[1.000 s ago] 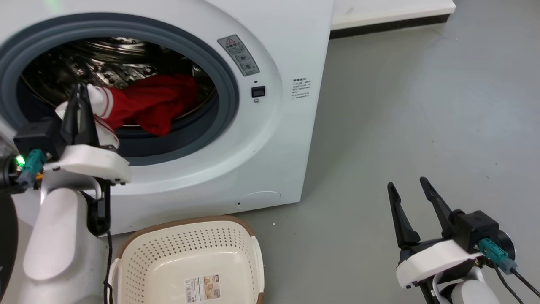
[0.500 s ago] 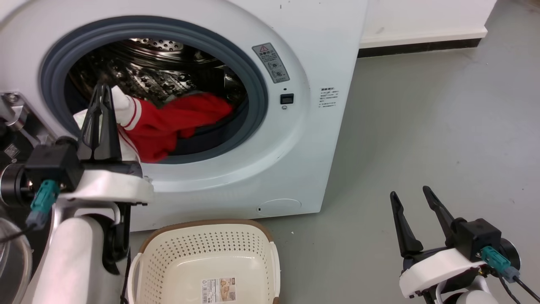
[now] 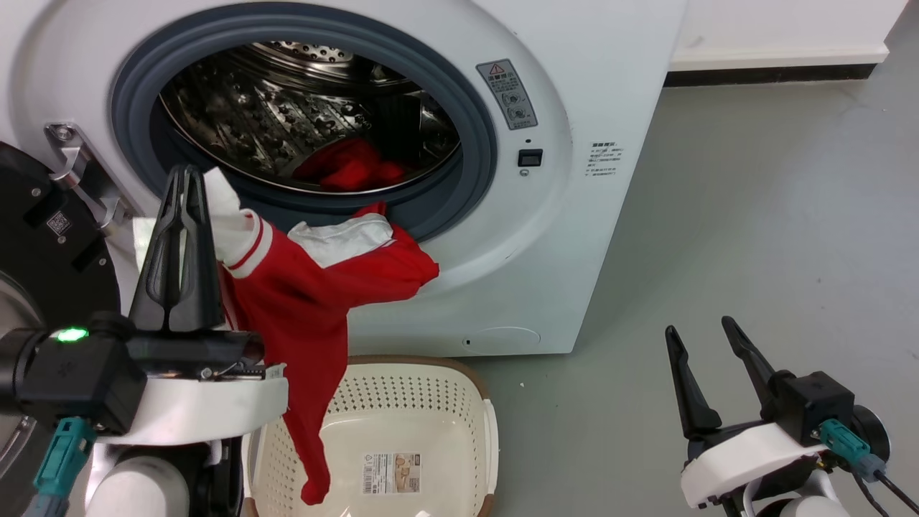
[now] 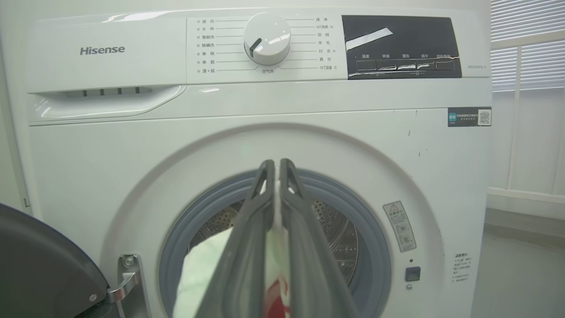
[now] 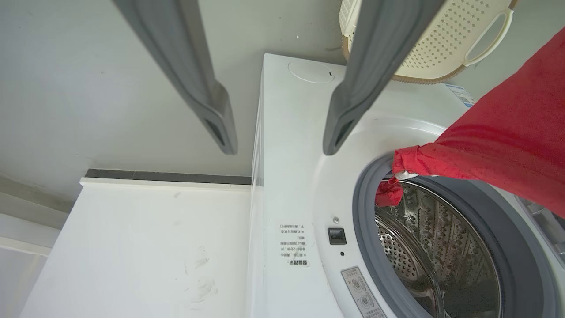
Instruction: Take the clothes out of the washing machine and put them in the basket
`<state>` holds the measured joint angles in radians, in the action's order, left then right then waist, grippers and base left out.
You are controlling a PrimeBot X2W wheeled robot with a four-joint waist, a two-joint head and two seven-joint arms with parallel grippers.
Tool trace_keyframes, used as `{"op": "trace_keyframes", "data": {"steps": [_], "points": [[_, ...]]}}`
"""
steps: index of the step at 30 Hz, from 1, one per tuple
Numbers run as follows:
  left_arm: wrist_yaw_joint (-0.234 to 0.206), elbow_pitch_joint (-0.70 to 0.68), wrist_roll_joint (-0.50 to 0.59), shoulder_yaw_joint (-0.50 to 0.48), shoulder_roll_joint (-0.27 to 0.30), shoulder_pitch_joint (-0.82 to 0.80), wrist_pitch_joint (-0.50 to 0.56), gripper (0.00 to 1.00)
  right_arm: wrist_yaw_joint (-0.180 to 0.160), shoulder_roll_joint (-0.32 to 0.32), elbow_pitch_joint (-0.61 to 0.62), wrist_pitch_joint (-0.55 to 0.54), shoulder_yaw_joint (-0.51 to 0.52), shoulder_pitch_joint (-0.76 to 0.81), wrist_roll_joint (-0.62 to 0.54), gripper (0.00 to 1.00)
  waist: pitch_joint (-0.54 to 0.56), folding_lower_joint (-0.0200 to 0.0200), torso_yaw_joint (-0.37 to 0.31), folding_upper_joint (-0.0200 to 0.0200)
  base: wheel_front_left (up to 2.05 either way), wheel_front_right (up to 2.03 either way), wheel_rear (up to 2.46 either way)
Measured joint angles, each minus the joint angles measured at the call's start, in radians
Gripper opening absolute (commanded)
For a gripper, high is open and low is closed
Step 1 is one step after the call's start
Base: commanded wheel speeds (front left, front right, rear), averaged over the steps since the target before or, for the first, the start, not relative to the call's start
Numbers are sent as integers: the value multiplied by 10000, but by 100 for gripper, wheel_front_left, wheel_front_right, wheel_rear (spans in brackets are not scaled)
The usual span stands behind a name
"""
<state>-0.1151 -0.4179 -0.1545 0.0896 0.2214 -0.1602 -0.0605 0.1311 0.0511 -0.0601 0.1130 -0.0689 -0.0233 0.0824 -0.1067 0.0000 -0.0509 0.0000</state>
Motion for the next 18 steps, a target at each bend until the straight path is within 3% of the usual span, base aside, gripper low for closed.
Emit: {"op": "trace_keyframes", "data": {"steps": [6, 11, 18], "points": [[-221, 318, -330, -19, -245, 758, 268, 0, 0, 0, 35, -6, -77, -153, 2, 100, -341, 0, 136, 0, 0, 0, 0], [-267, 1691, -918, 98, -744, 1365, 186, 0, 0, -2, 79, 4, -161, -398, 0, 100, -691, 0, 111, 0, 0, 0, 0], [-165, 4211, -1634, 276, -1310, 1610, -901, 0, 0, 0, 117, 19, -117, -812, -44, 100, -1406, 1, -3, 0, 0, 0, 0]]}}
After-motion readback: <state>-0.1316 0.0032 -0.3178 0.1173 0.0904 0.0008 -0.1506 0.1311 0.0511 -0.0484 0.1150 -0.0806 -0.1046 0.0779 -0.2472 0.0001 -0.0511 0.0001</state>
